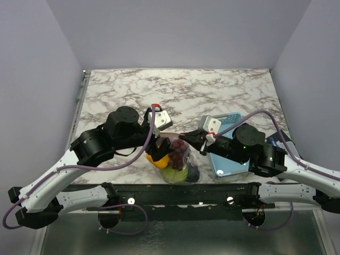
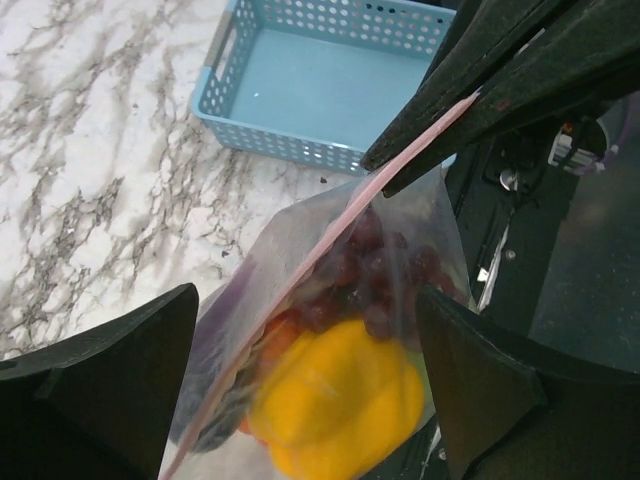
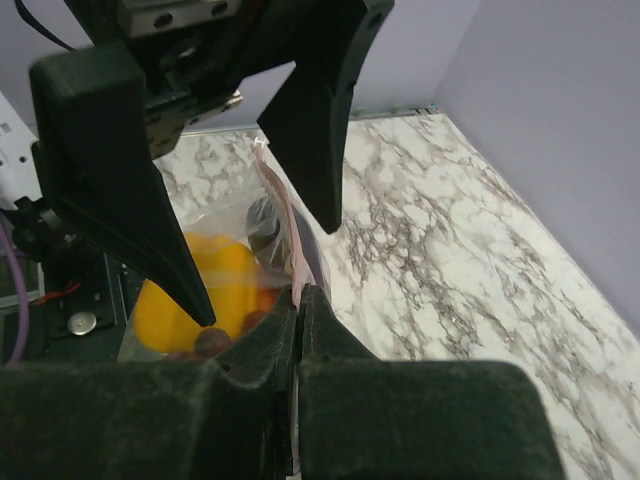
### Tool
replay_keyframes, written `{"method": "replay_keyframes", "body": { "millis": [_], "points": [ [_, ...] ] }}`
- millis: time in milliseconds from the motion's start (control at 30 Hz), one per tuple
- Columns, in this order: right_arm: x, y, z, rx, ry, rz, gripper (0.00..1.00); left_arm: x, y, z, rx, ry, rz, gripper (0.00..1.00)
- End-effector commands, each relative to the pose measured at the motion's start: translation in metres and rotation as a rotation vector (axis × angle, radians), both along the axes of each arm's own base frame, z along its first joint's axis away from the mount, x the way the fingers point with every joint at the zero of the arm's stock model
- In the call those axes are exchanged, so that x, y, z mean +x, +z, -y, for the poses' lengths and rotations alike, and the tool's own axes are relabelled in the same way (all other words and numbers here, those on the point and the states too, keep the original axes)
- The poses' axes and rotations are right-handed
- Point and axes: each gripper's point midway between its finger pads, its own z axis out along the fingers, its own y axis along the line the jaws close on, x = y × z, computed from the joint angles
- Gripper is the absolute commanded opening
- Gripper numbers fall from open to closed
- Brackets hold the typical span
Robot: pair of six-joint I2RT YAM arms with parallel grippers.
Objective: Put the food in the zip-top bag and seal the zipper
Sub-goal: Place the zipper food storage bag at the center of the board.
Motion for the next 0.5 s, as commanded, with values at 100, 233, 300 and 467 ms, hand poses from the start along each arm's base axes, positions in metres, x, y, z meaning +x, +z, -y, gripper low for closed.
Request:
{"method": "replay_keyframes", "body": {
  "millis": [100,233,300,467],
  "points": [
    [-0.021,0.039,0.000,0.140,0.111,0.021,0.01,-0.019,-0.014,0.013,0.014,-0.153,-0.026,0.86],
    [-0.023,0.043,0.002,0.163,0.113,0.019,0.01,-0.025,-0.023,0.019,0.025,-0.198,-0.057,0.78],
    [-0.028,0.045,0.003,0.171,0.137,0.020,0.01,-0.027,-0.028,0.021,0.033,-0.211,-0.075,0.71],
    [-0.030,0.049,0.007,0.190,0.139,0.022,0.01,-0.030,-0.038,0.025,0.046,-0.238,-0.112,0.45]
  ]
}}
